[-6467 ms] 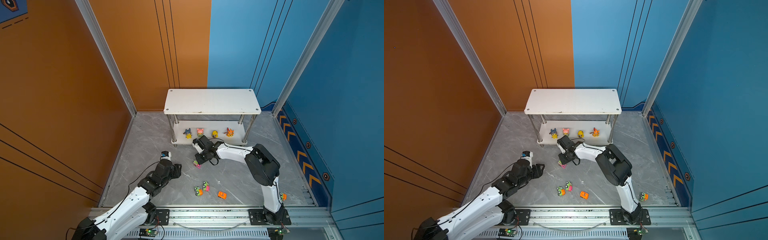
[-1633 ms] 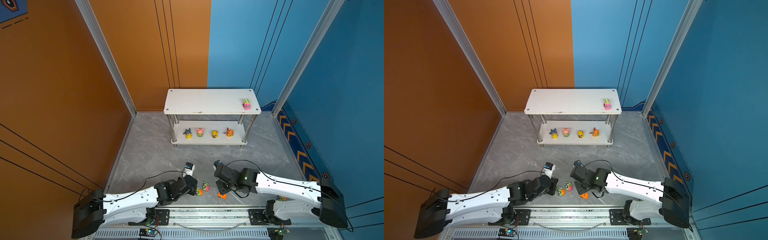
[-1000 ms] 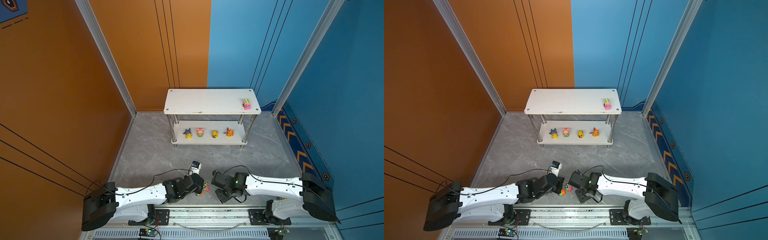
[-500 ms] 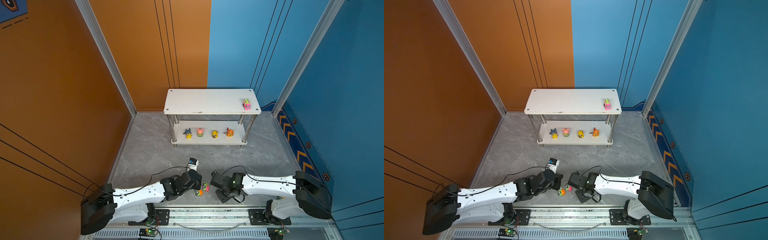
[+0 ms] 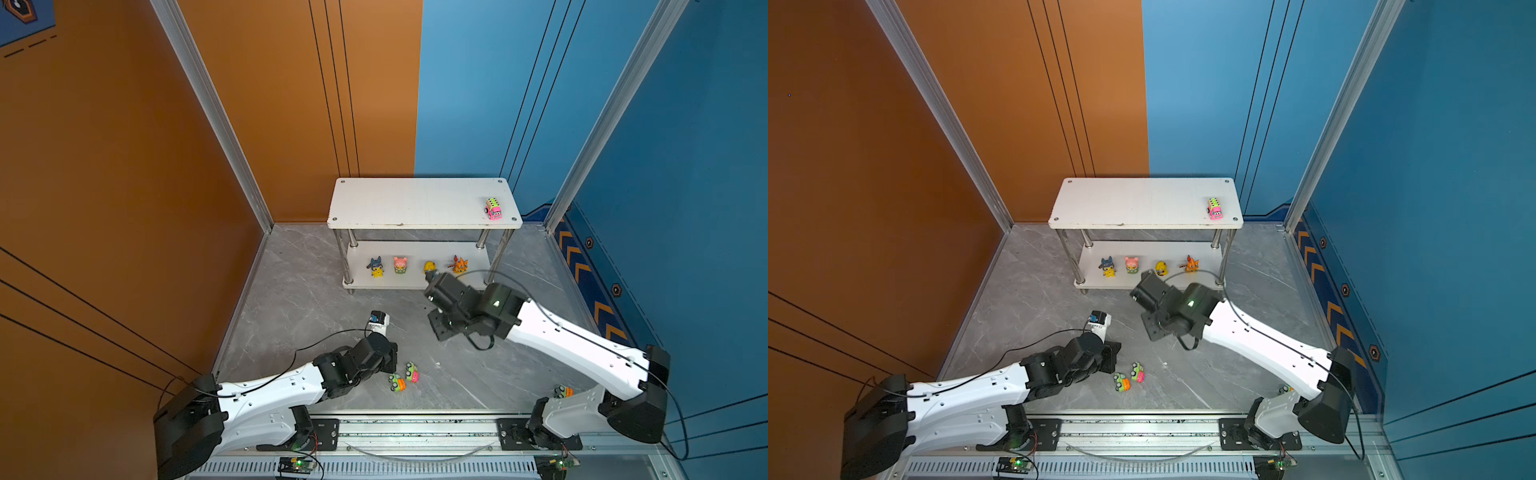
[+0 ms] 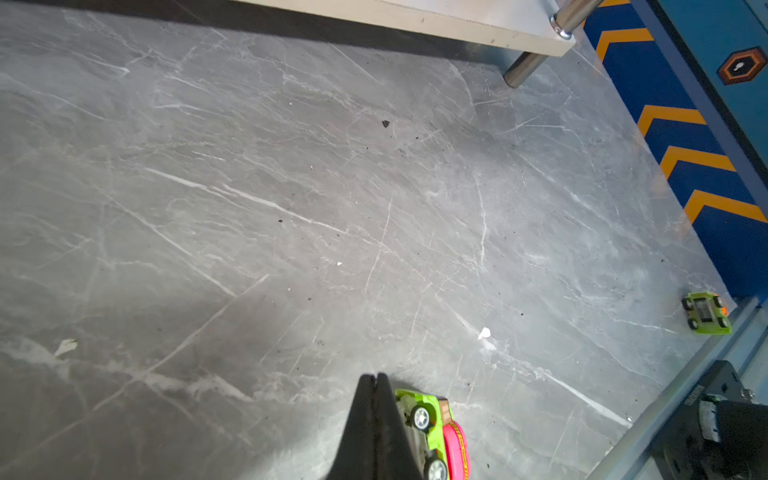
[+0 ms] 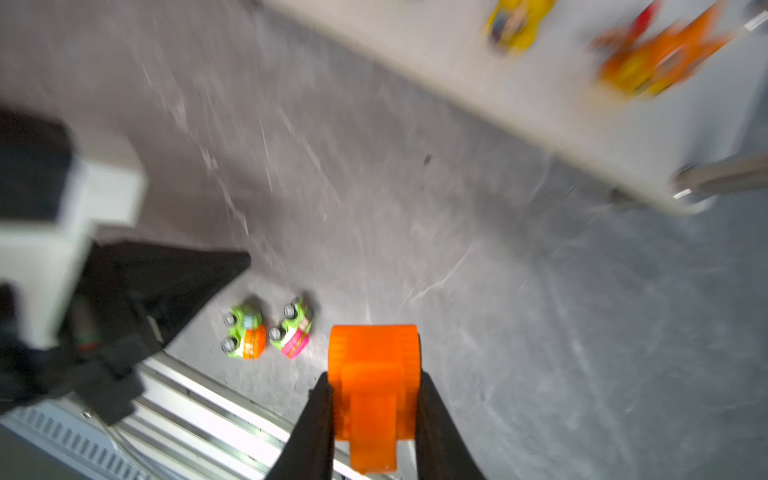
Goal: Place and organize the plastic toys onto the shelf
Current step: 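Lift the orange car with the right gripper up over the top shelf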
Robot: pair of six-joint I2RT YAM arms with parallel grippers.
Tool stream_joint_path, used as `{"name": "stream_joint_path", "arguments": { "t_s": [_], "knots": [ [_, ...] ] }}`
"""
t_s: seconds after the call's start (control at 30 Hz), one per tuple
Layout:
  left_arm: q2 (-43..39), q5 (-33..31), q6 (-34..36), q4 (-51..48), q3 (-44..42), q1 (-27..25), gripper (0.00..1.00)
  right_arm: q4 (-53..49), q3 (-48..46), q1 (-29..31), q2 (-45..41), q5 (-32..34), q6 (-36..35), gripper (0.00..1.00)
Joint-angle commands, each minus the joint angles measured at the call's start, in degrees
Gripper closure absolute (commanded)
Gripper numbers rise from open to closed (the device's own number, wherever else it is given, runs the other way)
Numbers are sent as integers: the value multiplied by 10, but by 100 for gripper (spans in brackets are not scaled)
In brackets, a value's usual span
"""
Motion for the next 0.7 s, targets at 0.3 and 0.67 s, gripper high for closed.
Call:
{"name": "stream_joint_path", "arguments": {
  "t_s": [0.3,0.67],
  "knots": [
    [-53,54,24,-14,-34,52,99,-193,614,-108,228,92,-138,94],
    [-116,61,16,-55,-62,88,98,-133,633,-212,287,13,-142,95]
  ]
}}
